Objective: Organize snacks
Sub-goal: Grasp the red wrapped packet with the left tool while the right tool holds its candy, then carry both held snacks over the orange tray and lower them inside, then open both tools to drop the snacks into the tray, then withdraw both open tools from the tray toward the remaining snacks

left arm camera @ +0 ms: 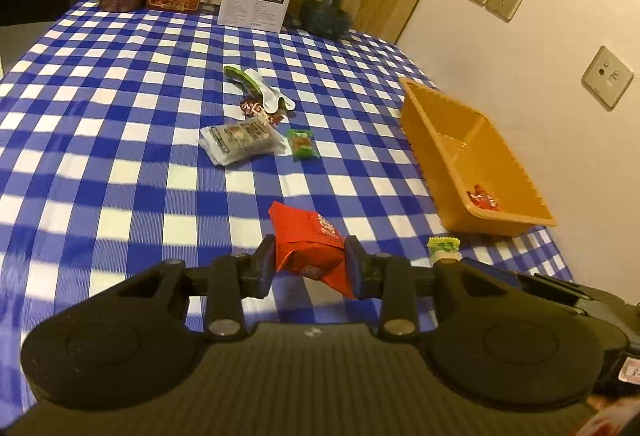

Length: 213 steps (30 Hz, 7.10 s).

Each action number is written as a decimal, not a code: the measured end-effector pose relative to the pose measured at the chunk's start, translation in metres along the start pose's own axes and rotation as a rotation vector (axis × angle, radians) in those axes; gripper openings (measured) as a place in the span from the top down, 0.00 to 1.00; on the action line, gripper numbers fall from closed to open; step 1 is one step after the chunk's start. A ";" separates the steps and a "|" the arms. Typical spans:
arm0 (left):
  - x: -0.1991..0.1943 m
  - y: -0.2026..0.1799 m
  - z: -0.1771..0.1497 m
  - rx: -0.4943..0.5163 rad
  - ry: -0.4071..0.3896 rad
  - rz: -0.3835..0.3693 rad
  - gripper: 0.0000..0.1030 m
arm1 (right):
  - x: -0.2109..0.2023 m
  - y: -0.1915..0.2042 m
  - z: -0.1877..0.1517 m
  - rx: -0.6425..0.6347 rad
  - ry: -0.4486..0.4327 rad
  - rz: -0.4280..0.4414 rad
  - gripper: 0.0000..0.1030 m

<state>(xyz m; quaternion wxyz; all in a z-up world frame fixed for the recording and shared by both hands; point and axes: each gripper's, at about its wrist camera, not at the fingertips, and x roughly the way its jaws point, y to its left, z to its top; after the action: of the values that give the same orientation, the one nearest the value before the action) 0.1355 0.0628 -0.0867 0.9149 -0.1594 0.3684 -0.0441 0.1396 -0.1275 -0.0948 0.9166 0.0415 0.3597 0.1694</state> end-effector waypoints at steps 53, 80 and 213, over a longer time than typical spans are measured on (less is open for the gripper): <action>-0.037 -0.112 0.034 0.084 -0.018 -0.126 0.69 | -0.101 -0.087 0.053 0.105 -0.095 -0.096 0.76; 0.073 -0.174 0.073 0.141 0.030 -0.179 0.69 | -0.054 -0.168 0.096 0.142 -0.124 -0.157 0.76; -0.053 0.017 0.052 0.104 -0.070 0.129 0.09 | -0.055 0.003 0.068 0.038 -0.052 0.055 0.36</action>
<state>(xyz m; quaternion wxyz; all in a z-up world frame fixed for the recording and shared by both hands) 0.1318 0.1026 -0.0221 0.9351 -0.0893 0.3430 0.0014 0.1471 -0.1400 -0.0081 0.9197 0.0731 0.3376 0.1864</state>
